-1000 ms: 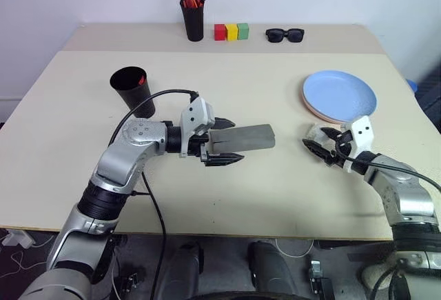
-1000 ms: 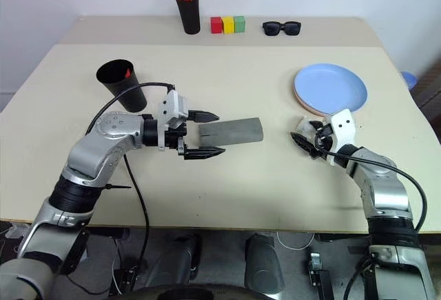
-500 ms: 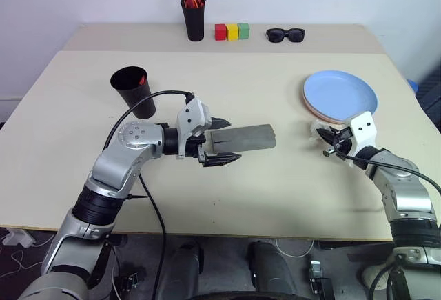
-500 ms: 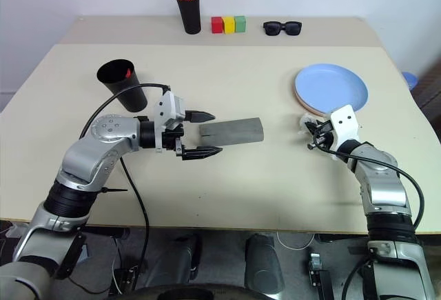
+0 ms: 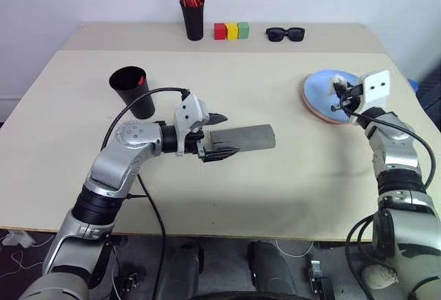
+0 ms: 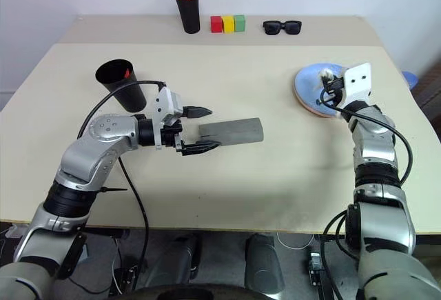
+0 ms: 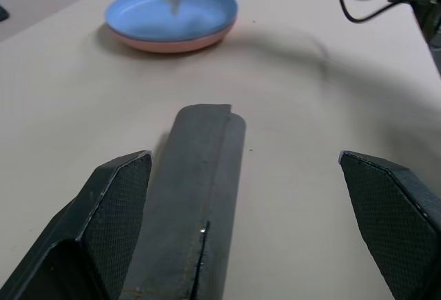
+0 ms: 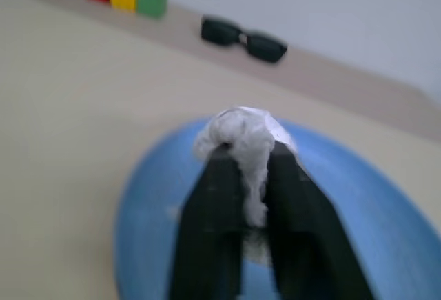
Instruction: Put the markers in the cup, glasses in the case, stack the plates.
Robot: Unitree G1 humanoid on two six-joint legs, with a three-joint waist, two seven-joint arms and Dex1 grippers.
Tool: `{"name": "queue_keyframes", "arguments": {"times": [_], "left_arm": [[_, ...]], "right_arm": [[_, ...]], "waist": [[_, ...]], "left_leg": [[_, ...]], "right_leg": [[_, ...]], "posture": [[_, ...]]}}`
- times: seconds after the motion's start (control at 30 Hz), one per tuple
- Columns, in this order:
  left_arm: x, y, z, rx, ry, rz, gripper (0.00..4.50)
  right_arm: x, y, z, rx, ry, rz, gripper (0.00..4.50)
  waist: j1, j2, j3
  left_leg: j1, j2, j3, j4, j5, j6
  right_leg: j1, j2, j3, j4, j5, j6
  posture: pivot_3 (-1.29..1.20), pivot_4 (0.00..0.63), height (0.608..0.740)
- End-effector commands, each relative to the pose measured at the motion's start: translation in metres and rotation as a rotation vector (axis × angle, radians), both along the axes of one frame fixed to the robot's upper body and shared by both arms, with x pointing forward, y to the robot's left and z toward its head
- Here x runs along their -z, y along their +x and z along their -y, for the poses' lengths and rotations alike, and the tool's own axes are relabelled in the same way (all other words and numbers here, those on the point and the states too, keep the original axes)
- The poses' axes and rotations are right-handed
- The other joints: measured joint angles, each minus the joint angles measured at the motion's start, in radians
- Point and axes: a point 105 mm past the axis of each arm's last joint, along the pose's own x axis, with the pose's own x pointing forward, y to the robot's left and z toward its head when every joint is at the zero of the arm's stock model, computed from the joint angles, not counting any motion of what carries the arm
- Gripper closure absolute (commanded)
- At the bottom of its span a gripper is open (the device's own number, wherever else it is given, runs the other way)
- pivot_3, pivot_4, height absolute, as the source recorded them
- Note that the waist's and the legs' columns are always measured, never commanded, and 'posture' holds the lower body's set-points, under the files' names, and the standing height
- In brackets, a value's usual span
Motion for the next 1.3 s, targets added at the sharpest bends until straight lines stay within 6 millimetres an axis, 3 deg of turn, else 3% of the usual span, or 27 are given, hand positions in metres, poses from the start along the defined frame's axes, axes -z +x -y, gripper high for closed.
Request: {"name": "queue_keyframes", "arguments": {"times": [0.03, 0.17, 0.33, 0.4, 0.5, 0.67, 0.87, 1.03, 1.3], "left_arm": [[-0.010, -0.002, -0.003, -0.027, -0.027, 0.040, 0.00], [-0.010, 0.003, -0.011, -0.109, -0.050, 0.049, 0.00], [-0.019, 0.020, -0.041, -0.377, -0.121, 0.207, 0.00], [-0.022, 0.018, -0.057, -0.485, -0.220, 0.256, 0.00], [-0.020, 0.015, -0.065, -0.538, -0.268, 0.271, 0.00], [0.017, -0.046, -0.112, -0.540, -0.276, 0.147, 0.00], [0.035, -0.088, -0.138, -0.580, -0.218, 0.112, 0.00], [0.044, -0.103, -0.149, -0.612, -0.197, 0.090, 0.00], [0.047, -0.098, -0.147, -0.621, -0.193, 0.083, 0.00]], "right_arm": [[-0.021, 0.003, 0.004, 0.007, -0.055, 0.073, 2.07], [-0.026, 0.004, 0.004, 0.003, -0.056, 0.104, 0.08], [-0.044, -0.010, -0.008, -0.109, 0.003, 0.251, 0.08], [-0.046, -0.029, -0.021, -0.236, 0.020, 0.289, 0.08], [-0.044, -0.047, -0.031, -0.331, 0.050, 0.273, 0.08], [-0.012, -0.131, -0.034, -0.449, 0.078, 0.078, 0.08], [0.011, -0.186, -0.013, -0.400, 0.081, -0.085, 0.08], [0.031, -0.207, 0.005, -0.342, 0.107, -0.143, 0.08], [0.047, -0.219, 0.011, -0.305, 0.133, -0.168, 0.08]], "waist": [[-0.010, 0.000, 0.000], [-0.020, 0.000, 0.000], [-0.021, 0.000, 0.000], [-0.018, 0.000, 0.000], [-0.013, 0.000, 0.000], [-0.004, 0.002, -0.002], [0.011, 0.001, -0.003], [0.012, 0.002, -0.007], [0.016, 0.002, -0.008]], "left_leg": [[0.000, 0.000, 0.000, 0.000, 0.000, 0.000], [0.000, 0.000, 0.000, 0.001, 0.000, 0.000], [0.001, 0.000, 0.000, 0.000, 0.000, 0.000], [0.001, 0.000, 0.000, 0.000, 0.000, 0.000], [0.000, 0.000, 0.000, 0.000, 0.000, 0.000], [0.001, 0.000, 0.000, -0.002, -0.002, 0.001], [0.002, 0.001, 0.002, 0.005, -0.004, 0.003], [0.000, 0.007, 0.007, 0.005, -0.006, -0.001], [-0.001, 0.008, 0.010, -0.001, -0.004, 0.004]], "right_leg": [[0.000, 0.000, 0.000, 0.000, 0.000, 0.000], [0.000, 0.000, 0.000, 0.000, 0.000, 0.000], [0.000, 0.000, 0.001, 0.001, 0.000, 0.000], [0.001, 0.000, 0.001, 0.000, 0.000, 0.000], [0.001, 0.000, 0.001, 0.000, 0.000, 0.001], [0.001, 0.000, 0.001, -0.001, -0.002, 0.001], [0.004, -0.001, 0.002, -0.002, -0.006, -0.009], [0.009, 0.000, 0.000, -0.017, -0.007, -0.009], [0.004, 0.001, 0.000, -0.015, -0.004, -0.012]], "posture": [[0.00, 0.150, 0.740], [0.00, 0.150, 0.740], [0.00, 0.150, 0.740], [0.00, 0.150, 0.740], [0.00, 0.150, 0.740], [0.00, 0.150, 0.740], [0.00, 0.150, 0.740], [0.00, 0.150, 0.740], [0.00, 0.150, 0.740]]}}
